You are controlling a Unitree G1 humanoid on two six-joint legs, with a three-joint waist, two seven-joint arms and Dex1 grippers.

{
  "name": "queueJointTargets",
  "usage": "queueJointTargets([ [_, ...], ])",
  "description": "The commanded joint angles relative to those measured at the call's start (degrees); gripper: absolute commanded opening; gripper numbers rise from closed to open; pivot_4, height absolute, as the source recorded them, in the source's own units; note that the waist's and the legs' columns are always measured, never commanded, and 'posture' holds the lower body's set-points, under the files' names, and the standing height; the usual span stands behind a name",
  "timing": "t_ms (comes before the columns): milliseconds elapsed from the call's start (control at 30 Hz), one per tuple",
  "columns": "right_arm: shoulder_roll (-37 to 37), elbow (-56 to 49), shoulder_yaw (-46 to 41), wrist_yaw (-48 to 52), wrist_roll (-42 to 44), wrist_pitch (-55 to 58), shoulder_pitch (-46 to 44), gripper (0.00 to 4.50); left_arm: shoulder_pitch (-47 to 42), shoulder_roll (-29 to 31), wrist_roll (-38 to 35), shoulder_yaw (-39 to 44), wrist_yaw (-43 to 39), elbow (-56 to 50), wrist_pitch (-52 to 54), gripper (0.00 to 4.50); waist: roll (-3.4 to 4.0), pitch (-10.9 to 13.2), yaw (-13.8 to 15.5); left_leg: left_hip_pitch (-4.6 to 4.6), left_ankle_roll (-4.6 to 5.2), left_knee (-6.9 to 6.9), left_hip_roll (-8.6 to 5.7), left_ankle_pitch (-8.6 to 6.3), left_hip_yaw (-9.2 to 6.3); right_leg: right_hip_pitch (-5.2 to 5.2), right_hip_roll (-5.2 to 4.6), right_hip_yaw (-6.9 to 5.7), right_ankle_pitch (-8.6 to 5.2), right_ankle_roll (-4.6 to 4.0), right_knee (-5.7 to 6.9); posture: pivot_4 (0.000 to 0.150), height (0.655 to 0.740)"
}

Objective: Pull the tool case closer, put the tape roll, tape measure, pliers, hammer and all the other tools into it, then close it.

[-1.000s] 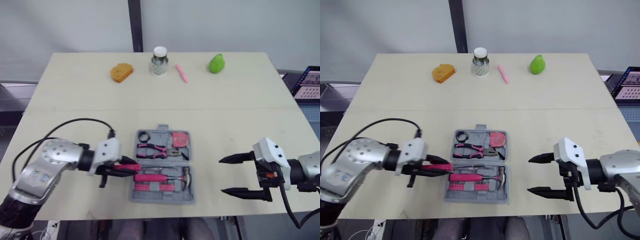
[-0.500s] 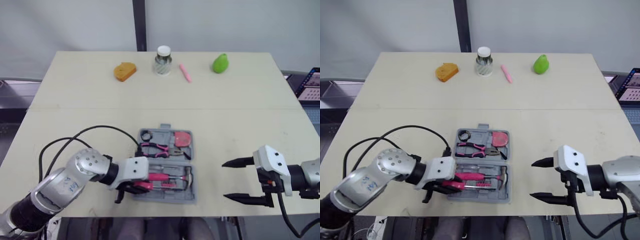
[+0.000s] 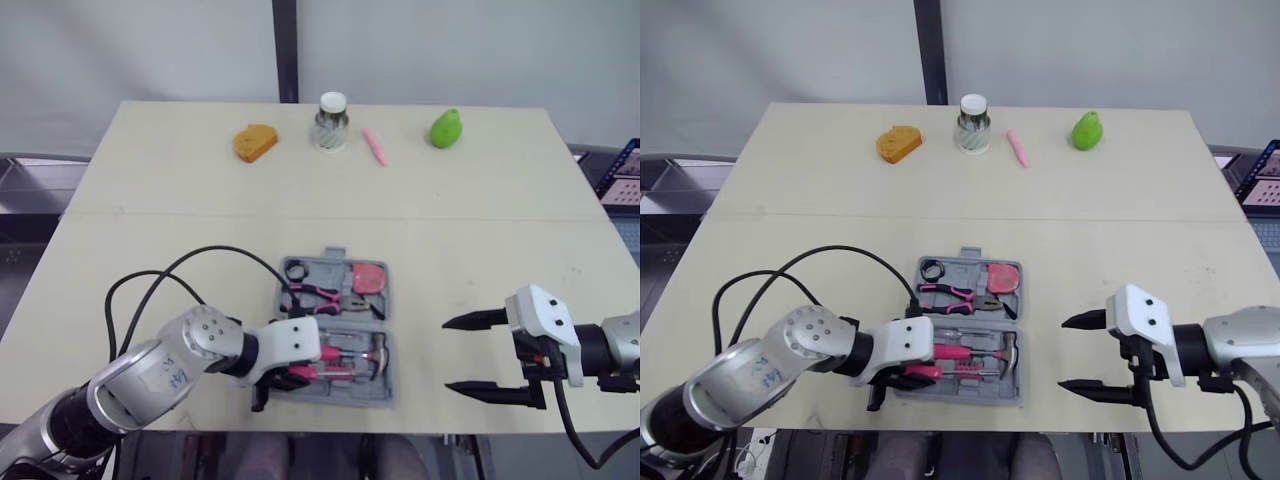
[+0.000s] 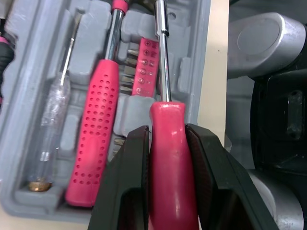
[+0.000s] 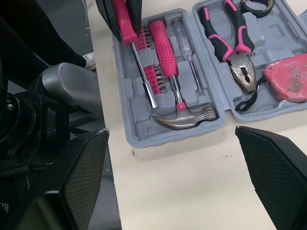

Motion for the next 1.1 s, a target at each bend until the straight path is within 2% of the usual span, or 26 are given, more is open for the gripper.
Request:
queueJointTargets([
  [33, -0.1, -2.4, -1.1, -0.8, 1.4, 0.6, 0.2, 4.5, -3.5, -2.6, -2.2, -0.7, 1.3, -3.5, 3.8, 0.65, -0.01, 0.0, 0.2, -0.02, 0.0, 0.03, 0.0, 0.0, -0.01, 0.0, 0.0, 0.0, 0.0, 0.0, 0.01, 0.15, 0.74],
  [400, -0.1, -3.4, -1.9, -1.5, 2.2, 1.7, 1.0, 4.5, -7.3, -2.9, -7.1, -3.4, 3.2, -5.0, 10.0, 0.65, -0.01, 0.0, 0.0, -0.06, 0.01, 0.11, -0.01, -0.01, -0.04, -0.02, 0.0, 0.0, 0.0, 0.0, 0.06, 0.15, 0.74],
  [1100, -0.3, -3.5, -2.6, -1.4, 2.5, 2.0, 1.7, 4.5, -6.9, -2.7, -5.6, -9.1, 8.0, -1.2, 5.0, 0.65, -0.01, 0.0, 0.0, -0.09, 0.05, 0.25, -0.01, -0.03, -0.05, -0.02, 0.0, 0.01, 0.0, 0.0, 0.13, 0.15, 0.74],
])
